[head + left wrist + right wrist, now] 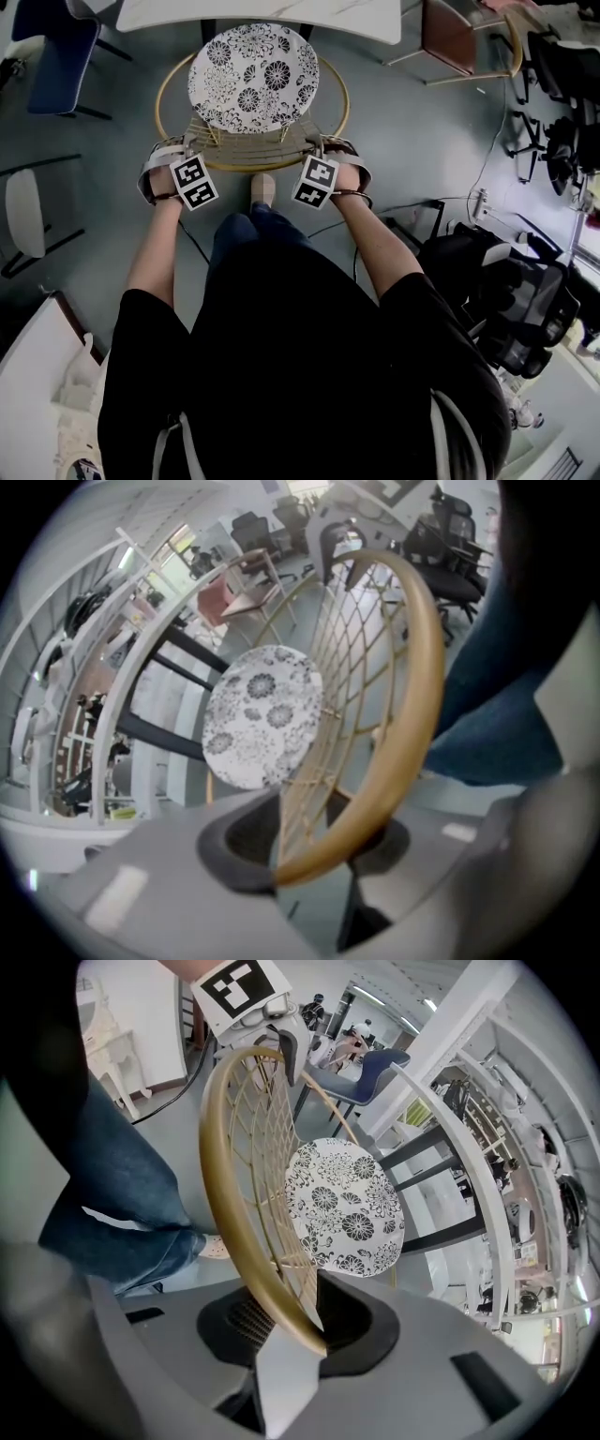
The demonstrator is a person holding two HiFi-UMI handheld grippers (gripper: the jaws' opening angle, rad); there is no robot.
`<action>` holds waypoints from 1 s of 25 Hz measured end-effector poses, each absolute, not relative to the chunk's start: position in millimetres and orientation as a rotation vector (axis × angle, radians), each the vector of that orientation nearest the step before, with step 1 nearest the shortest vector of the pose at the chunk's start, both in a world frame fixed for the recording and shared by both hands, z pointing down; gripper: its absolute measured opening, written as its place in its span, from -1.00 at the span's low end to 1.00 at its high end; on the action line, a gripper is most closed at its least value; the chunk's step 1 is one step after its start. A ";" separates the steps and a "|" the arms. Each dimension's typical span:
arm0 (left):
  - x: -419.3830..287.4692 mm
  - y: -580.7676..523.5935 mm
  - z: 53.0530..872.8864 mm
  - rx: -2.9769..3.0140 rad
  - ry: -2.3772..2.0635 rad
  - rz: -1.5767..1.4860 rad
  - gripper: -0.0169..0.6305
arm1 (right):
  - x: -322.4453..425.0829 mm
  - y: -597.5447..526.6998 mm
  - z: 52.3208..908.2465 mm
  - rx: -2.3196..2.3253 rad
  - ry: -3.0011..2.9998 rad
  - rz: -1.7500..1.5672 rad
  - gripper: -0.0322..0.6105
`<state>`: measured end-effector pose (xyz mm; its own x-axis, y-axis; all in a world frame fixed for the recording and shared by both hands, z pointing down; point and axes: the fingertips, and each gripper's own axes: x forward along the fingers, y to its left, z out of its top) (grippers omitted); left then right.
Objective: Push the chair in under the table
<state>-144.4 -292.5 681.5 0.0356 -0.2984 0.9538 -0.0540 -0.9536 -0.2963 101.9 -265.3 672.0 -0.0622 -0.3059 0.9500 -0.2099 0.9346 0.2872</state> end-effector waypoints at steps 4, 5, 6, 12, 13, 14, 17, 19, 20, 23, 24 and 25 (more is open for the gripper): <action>-145.0 -299.9 683.3 -2.120 0.365 -2.046 -0.44 | 101.8 -273.3 673.5 0.396 -1.644 -0.080 -0.60; -144.9 -302.0 683.9 -2.120 0.362 -2.049 -0.44 | 101.9 -275.6 673.8 0.397 -1.643 -0.079 -0.60; -144.6 -303.3 684.3 -2.119 0.355 -2.052 -0.44 | 102.2 -277.2 674.0 0.398 -1.643 -0.078 -0.60; -147.8 -301.5 685.5 -2.106 0.345 -2.081 -0.45 | 100.3 -277.1 674.3 0.395 -1.650 -0.078 -0.60; -148.4 -301.7 685.8 -2.102 0.338 -2.086 -0.45 | 99.8 -277.5 674.4 0.397 -1.652 -0.077 -0.59; -148.9 -301.8 686.0 -2.098 0.330 -2.091 -0.45 | 99.5 -278.0 674.2 0.401 -1.654 -0.075 -0.59; -148.9 -302.1 686.2 -2.099 0.297 -2.099 -0.45 | 99.9 -279.8 673.0 0.415 -1.658 -0.058 -0.57; -148.9 -302.3 686.8 -2.112 0.290 -2.099 -0.43 | 101.0 -281.0 673.4 0.442 -1.653 -0.019 -0.52; -148.8 -302.0 687.5 -2.124 0.294 -2.099 -0.40 | 101.9 -281.4 673.8 0.460 -1.652 0.004 -0.48; -149.1 -299.6 688.7 -2.172 0.304 -2.098 -0.33 | 103.7 -279.0 672.8 0.479 -1.657 0.026 -0.35; -148.6 -298.4 687.4 -2.196 0.306 -2.089 -0.33 | 104.1 -277.0 671.2 0.474 -1.658 0.014 -0.34; -147.6 -296.9 685.2 -2.224 0.308 -2.072 -0.32 | 104.8 -274.8 668.9 0.471 -1.659 -0.002 -0.33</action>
<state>-147.6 -296.9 685.2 0.0615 -0.2045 0.9769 -0.0883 -0.9761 -0.1988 104.8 -274.8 668.9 -0.0677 -0.3039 0.9503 -0.3016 0.9142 0.2708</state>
